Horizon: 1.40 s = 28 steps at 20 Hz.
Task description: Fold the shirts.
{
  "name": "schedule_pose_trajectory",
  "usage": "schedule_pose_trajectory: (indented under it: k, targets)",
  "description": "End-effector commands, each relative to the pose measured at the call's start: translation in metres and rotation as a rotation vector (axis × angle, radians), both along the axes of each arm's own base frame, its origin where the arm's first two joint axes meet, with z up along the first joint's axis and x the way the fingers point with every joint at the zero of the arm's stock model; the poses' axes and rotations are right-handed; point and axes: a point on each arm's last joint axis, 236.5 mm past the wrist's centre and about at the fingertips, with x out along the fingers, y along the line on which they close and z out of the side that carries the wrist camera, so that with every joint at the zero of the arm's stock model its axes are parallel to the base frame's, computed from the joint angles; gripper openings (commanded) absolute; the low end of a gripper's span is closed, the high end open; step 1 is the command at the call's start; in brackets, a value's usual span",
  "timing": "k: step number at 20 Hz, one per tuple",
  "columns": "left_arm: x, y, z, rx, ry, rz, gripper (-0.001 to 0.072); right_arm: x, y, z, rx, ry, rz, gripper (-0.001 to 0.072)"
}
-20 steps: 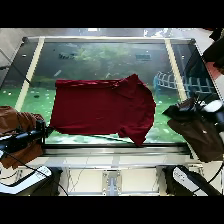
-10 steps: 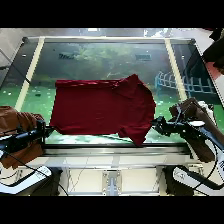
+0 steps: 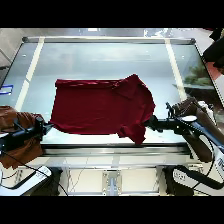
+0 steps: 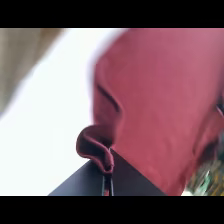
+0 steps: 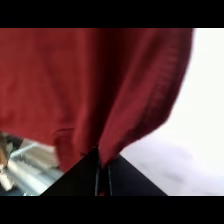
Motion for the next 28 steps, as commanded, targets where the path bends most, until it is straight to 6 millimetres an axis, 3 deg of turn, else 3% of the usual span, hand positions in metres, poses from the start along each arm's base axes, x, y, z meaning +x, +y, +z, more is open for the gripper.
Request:
schedule_pose_trajectory:
  k: [1, 4, 9, 12, 14, 15, 17, 19, 20, 24, 28]
  targets:
    - [0.009, -0.013, 0.083, 0.096, -0.215, -0.183, 0.0007, -0.007, 0.026, 0.094, 0.086, -0.185, 0.183, 0.0015]
    - [0.007, -0.021, 0.196, 0.367, -0.466, -0.281, 0.0008, -0.020, 0.027, 0.204, 0.000, -0.447, 0.231, 0.0016]
    - [-0.006, -0.047, 0.376, 0.742, -0.784, -0.315, 0.0008, -0.071, -0.004, 0.373, -0.343, -0.903, 0.072, 0.0015]
    - [-0.017, -0.072, 0.470, 0.931, -0.964, -0.364, 0.0007, -0.095, -0.019, 0.440, -0.456, -1.061, -0.025, 0.0015]
    - [-0.014, -0.064, 0.494, 1.043, -0.928, -0.355, 0.0007, -0.092, -0.033, 0.458, -0.530, -1.094, -0.066, 0.0015]
    - [-0.007, -0.045, 0.490, 1.116, -0.838, -0.326, 0.0008, -0.084, -0.045, 0.457, -0.581, -1.080, -0.089, 0.0014]
    - [0.011, 0.002, 0.462, 1.242, -0.610, -0.256, 0.0007, -0.056, -0.071, 0.440, -0.673, -0.999, -0.119, 0.0014]
    - [0.039, 0.021, 0.428, 1.325, -0.449, -0.293, 0.0007, -0.020, -0.083, 0.413, -0.688, -0.889, -0.097, 0.0013]
    - [0.057, 0.016, 0.407, 1.320, -0.409, -0.350, 0.0007, 0.001, -0.085, 0.397, -0.674, -0.831, -0.078, 0.0014]
    - [0.138, 0.020, 0.294, 1.236, -0.190, -0.521, 0.0007, 0.095, -0.087, 0.300, -0.587, -0.579, 0.045, 0.0014]
    - [0.209, 0.030, 0.173, 1.174, -0.036, -0.630, 0.0007, 0.183, -0.075, 0.186, -0.501, -0.421, 0.082, 0.0015]
